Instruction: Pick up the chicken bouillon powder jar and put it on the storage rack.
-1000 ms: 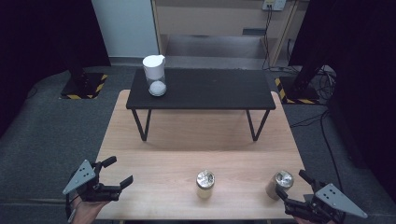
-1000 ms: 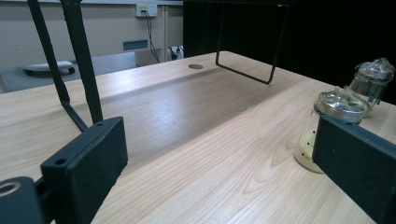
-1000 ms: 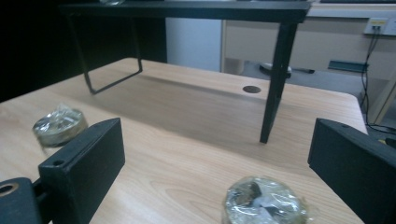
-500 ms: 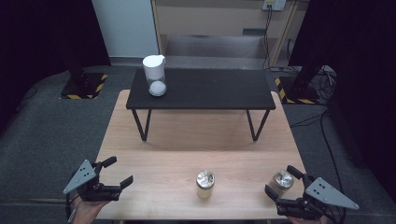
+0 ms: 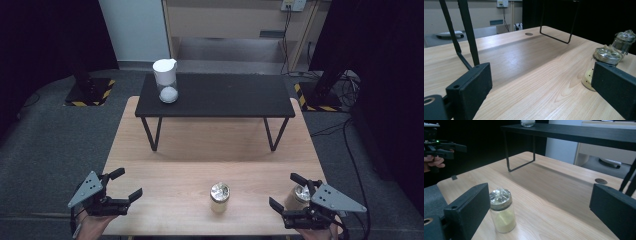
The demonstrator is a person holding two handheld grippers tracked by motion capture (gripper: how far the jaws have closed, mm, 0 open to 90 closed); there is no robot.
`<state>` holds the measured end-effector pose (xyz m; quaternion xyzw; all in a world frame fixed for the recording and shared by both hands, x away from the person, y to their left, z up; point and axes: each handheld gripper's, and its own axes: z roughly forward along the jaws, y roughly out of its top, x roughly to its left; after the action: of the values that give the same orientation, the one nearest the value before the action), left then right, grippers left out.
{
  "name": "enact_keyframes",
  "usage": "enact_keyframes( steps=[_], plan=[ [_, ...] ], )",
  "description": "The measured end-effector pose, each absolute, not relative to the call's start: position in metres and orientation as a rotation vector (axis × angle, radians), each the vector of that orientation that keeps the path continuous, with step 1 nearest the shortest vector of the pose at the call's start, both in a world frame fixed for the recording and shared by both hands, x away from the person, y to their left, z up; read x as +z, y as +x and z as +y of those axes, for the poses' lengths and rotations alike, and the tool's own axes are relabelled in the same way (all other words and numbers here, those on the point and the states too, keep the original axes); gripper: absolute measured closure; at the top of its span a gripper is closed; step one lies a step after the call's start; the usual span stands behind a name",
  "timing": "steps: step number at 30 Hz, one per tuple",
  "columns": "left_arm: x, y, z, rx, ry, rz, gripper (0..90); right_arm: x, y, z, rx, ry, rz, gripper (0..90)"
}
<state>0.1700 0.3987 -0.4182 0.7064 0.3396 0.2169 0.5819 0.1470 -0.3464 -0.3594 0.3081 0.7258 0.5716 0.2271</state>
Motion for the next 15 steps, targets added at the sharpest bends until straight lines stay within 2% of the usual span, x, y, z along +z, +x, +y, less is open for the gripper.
enact_keyframes(
  steps=[15],
  plan=[
    [-0.418,0.170,0.399,0.506,1.648,0.795,2.6,-0.356,0.170,-0.328,1.629,0.789,2.095,3.9]
  ],
)
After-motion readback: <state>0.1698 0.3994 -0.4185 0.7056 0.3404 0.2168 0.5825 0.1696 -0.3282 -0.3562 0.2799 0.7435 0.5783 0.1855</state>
